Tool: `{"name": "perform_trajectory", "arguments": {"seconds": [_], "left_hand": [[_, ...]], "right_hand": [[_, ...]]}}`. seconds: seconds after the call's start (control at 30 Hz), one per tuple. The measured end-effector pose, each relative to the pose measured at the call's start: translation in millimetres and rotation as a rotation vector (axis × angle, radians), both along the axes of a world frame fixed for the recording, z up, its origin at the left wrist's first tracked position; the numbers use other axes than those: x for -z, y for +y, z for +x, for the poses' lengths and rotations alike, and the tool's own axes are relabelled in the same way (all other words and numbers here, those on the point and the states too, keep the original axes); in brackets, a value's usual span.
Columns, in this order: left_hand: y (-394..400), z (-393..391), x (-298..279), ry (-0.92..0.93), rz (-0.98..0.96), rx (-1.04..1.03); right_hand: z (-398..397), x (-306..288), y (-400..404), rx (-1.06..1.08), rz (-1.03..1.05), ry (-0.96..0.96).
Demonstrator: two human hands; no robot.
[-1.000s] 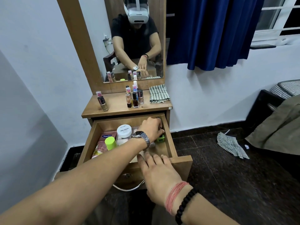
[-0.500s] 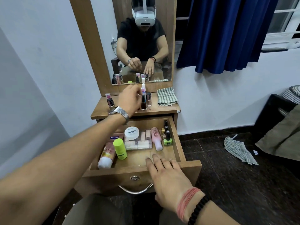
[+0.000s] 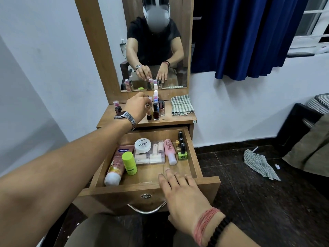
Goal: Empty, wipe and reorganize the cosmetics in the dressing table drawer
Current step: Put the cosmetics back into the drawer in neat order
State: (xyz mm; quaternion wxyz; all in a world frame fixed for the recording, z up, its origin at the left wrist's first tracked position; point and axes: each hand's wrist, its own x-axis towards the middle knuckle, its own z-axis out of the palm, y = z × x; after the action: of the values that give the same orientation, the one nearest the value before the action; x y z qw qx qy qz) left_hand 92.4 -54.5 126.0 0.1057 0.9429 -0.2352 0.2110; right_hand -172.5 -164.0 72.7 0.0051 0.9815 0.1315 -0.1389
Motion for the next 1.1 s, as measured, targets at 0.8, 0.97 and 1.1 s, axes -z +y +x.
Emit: {"name": "perform_trajectory", "arguments": {"seconds": [0.8,0.97,1.1], "left_hand": [[25.5,-57.1,-12.3,-0.063,-0.049,0.09],[31.8,-83.5,-0.3,-0.04,0.006,0.148],[35.6,-96.3,15.8,0.033,-0.005,0.211]], "right_hand": [[1.0,4.0,0.9,-0.006,-0.011,-0.01],[7.1,1.7,-10.2,-0.035,0.102,0.013],[15.8,-4.3,-27.0,-0.016,0.214,0.062]]}}
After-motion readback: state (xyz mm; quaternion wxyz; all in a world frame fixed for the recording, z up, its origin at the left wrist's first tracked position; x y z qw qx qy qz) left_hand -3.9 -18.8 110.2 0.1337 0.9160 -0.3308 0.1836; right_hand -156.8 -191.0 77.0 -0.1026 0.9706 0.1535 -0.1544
